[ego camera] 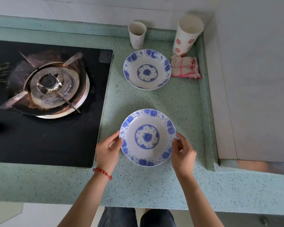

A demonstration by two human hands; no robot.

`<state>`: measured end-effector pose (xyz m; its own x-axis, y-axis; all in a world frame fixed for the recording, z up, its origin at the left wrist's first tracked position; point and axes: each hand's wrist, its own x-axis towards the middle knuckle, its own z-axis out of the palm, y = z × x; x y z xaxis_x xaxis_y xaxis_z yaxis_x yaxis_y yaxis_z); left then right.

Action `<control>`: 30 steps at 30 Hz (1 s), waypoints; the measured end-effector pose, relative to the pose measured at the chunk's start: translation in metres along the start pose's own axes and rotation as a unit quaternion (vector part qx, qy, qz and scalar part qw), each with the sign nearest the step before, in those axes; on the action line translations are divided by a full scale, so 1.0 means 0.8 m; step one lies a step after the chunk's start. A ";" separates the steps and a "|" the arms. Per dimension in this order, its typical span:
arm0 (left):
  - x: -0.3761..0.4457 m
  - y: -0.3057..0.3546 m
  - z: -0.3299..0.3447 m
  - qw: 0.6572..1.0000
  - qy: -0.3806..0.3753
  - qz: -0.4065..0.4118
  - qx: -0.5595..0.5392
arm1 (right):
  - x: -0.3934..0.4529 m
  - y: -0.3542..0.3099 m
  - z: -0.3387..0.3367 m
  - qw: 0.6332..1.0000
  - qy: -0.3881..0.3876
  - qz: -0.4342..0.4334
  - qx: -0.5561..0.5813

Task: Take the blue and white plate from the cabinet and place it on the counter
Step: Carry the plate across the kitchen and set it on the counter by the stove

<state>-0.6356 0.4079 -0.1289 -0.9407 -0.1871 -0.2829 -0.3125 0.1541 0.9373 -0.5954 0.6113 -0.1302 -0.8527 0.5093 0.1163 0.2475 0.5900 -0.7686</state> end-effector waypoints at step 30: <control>0.033 0.027 0.000 0.969 0.018 0.193 0.154 | 0.028 -0.019 -0.004 0.999 -0.039 0.026 0.003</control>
<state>-0.6670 0.4063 -0.1158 -0.9918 -0.0907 0.0899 0.0327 0.5002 0.8653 -0.6167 0.6157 -0.1134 -0.8717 0.4893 0.0267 0.2907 0.5603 -0.7756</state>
